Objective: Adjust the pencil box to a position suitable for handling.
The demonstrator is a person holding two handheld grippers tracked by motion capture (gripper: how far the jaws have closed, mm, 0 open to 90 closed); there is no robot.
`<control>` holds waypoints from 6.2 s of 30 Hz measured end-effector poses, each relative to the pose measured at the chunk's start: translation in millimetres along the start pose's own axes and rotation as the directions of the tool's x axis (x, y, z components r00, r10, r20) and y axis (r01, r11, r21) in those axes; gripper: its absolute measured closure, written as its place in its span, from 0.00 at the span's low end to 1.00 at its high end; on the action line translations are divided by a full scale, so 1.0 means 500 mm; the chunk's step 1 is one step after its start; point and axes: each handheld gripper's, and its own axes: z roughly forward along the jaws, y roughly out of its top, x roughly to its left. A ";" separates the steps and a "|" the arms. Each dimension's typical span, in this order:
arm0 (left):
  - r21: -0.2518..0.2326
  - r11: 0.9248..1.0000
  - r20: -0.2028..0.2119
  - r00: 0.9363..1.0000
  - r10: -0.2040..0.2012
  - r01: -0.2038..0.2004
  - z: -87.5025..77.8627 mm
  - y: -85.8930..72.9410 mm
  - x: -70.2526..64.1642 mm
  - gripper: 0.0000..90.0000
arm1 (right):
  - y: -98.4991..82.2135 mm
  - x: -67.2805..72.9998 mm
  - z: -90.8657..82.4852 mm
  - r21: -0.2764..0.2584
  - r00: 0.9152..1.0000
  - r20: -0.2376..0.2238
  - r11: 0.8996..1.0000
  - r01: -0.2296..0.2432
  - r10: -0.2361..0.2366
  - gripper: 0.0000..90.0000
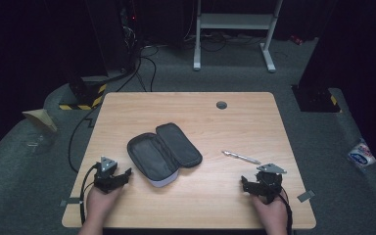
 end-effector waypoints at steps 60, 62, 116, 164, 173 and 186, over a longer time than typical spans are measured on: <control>-0.101 0.994 0.049 0.998 0.035 -0.030 -0.070 0.025 -0.033 0.49 | 0.001 0.000 0.000 -0.010 1.000 -0.016 1.000 0.025 -0.025 0.14; -0.118 0.992 0.059 0.997 0.055 -0.048 -0.077 0.031 -0.043 0.49 | 0.001 0.000 0.000 -0.010 1.000 -0.016 1.000 0.025 -0.025 0.15; -0.102 0.944 0.331 0.884 0.330 -0.314 -0.039 0.041 -0.283 0.89 | -0.002 0.002 -0.003 -0.015 0.999 -0.018 1.000 0.027 -0.027 0.18; -0.128 0.988 0.114 0.988 0.104 -0.089 -0.068 0.063 -0.058 0.73 | -0.003 0.003 -0.004 -0.018 0.999 -0.018 0.999 0.029 -0.029 0.19; -0.083 0.997 0.147 0.989 0.010 0.002 -0.031 0.046 -0.029 0.68 | -0.002 0.005 -0.015 -0.024 0.998 -0.051 0.999 0.027 -0.029 0.30; -0.075 0.997 0.190 0.981 0.020 -0.006 -0.039 0.035 -0.044 0.82 | 0.073 0.098 -0.037 -0.182 0.985 -0.138 0.980 0.076 -0.102 0.39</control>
